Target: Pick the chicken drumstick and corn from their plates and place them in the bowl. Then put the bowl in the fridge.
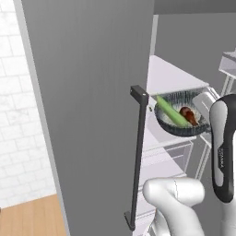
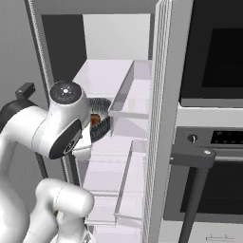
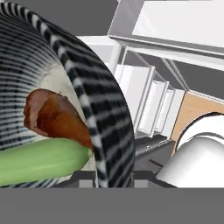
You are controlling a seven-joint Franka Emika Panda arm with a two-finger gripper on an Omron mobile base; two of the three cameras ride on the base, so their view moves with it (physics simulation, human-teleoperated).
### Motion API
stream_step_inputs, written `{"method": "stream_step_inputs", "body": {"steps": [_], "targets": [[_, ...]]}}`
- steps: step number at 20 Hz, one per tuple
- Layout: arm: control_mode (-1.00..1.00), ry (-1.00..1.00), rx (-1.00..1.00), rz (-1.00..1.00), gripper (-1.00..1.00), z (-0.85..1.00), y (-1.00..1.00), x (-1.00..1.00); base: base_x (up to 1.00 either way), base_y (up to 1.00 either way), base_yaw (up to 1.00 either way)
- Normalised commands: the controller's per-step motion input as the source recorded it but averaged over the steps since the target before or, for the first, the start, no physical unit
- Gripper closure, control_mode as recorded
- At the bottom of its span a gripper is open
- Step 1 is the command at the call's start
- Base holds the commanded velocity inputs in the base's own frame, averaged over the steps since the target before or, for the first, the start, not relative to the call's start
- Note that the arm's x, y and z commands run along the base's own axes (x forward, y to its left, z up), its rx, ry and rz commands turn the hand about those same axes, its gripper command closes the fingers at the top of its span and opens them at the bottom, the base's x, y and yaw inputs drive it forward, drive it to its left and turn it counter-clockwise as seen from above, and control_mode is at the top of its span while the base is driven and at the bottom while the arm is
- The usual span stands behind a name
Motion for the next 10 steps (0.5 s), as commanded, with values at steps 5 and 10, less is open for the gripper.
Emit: {"method": "stream_step_inputs", "body": {"steps": [5,10], "targets": [[-1.0,-0.14,0.0,-0.08,1.0,0.77,0.03,-0.11,0.0,0.0,0.0],[-1.0,-0.08,0.0,-0.1,1.0,0.85,0.0,0.04,0.0,0.0,0.0]]}}
